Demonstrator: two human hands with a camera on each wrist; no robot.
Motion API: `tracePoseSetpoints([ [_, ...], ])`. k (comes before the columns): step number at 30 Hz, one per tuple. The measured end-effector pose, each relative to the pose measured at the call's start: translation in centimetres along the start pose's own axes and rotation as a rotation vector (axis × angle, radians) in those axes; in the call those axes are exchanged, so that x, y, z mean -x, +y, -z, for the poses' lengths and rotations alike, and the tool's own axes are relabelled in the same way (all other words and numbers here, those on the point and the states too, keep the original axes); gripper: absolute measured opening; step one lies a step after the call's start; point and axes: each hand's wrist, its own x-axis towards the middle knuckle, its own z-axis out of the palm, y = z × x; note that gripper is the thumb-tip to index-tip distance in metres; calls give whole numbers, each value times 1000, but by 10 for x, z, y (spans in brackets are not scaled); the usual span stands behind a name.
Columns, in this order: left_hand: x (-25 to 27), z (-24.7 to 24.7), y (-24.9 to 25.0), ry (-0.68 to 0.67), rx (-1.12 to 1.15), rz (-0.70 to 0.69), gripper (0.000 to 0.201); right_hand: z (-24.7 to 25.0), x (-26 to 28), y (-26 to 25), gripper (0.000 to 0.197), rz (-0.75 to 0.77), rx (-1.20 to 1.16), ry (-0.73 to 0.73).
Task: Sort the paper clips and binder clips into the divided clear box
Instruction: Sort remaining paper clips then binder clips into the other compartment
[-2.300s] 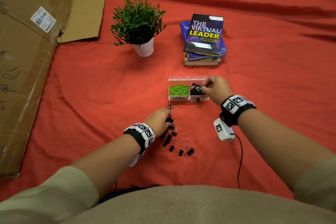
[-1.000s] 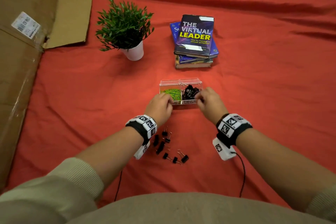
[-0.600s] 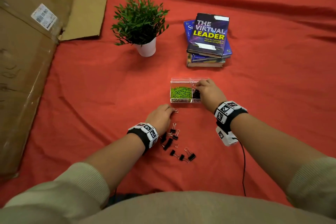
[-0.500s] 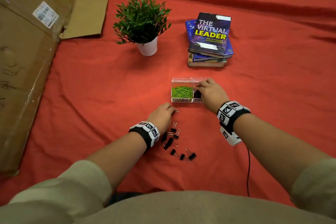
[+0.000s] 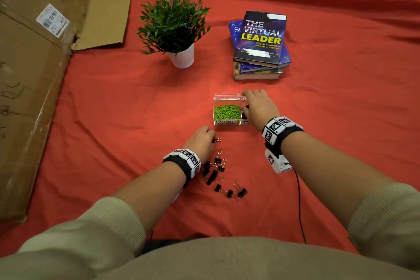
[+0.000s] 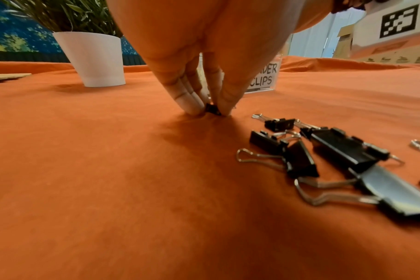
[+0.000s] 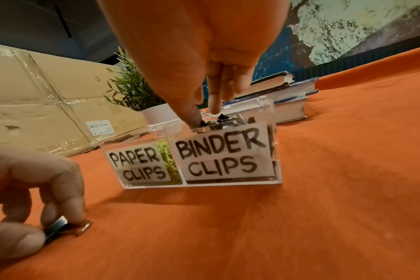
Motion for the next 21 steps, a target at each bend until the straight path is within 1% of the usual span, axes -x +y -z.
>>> tracePoseSetpoints([
  [2,0,0,0,1,14,6,21,0,-2,-1,39,2,-1,-30],
  [5,0,-1,0,8,27,5,21,2,-2,0,22,-10,-28,-38],
  [7,0,-1,-1,12,31,4,21,6,-3,4,14,-34,-55,-71],
  [9,1,-1,-1,16,31,1,21,11,-5,9,11,-111,-168,-40],
  [12,1,0,1,22,28,-1,22,19,-9,9,10,-314,-424,109],
  [13,2,0,1,13,25,7,23,19,-10,8,11,-361,-475,133],
  [15,2,4,2,-12,37,24,25,18,-10,3,12,-397,-490,95],
  [17,4,7,0,-18,72,33,27,15,-9,-2,14,-356,-423,10],
  [18,6,10,-1,-17,90,40,28,14,-7,-5,15,-310,-373,-6],
  [21,17,16,-10,-59,111,22,31,12,7,-14,13,-108,-277,69],
])
